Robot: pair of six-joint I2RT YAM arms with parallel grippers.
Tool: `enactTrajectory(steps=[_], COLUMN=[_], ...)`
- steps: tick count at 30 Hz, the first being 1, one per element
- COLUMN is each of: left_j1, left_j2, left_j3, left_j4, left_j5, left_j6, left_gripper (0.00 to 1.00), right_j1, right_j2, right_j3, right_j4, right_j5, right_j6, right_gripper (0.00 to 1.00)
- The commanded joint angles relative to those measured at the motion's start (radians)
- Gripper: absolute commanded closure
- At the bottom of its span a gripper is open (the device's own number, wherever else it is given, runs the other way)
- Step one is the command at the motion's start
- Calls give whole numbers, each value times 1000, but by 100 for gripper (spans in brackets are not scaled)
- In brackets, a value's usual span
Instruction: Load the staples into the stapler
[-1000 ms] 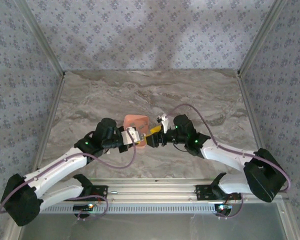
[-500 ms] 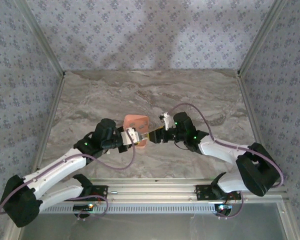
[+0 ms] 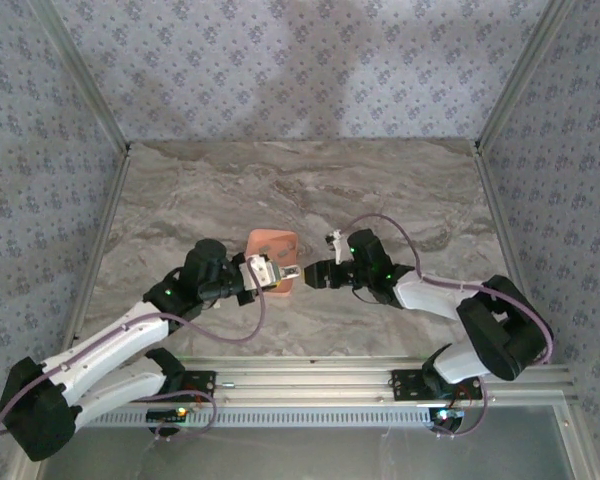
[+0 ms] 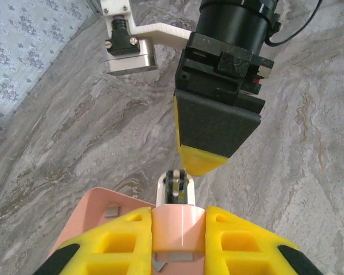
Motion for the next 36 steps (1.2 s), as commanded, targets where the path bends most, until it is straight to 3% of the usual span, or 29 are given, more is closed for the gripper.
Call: enactTrajectory(steps=[1,9,15,19,22,36], left_j1=[-7,-7,-7,-7,-7,-7], left_j2=[-24,-31,-28,-31,-38,-45], left_j3=[0,0,0,2,-1,-3], left_j4=[40,34,50,57,59,79], left_j5=[28,12,46,65,70,111], left_j6=[-10,-3,-13,-17,-17,-29], left_gripper=[100,100,100,100,100,100], right_j1=[-3,14,69,101,109,125], right_j2=[-56,-196,-269,-267,-242,-92], right_j3=[-27,-58,-50,-24,18,64], right_j4=[-1,16,3,-41,-93,34], right_j5=[38,24,58,127,179,127], right_j6=[-25,-149,-404,-550,-561,-505], right_gripper=[39,38,33,37,39,39])
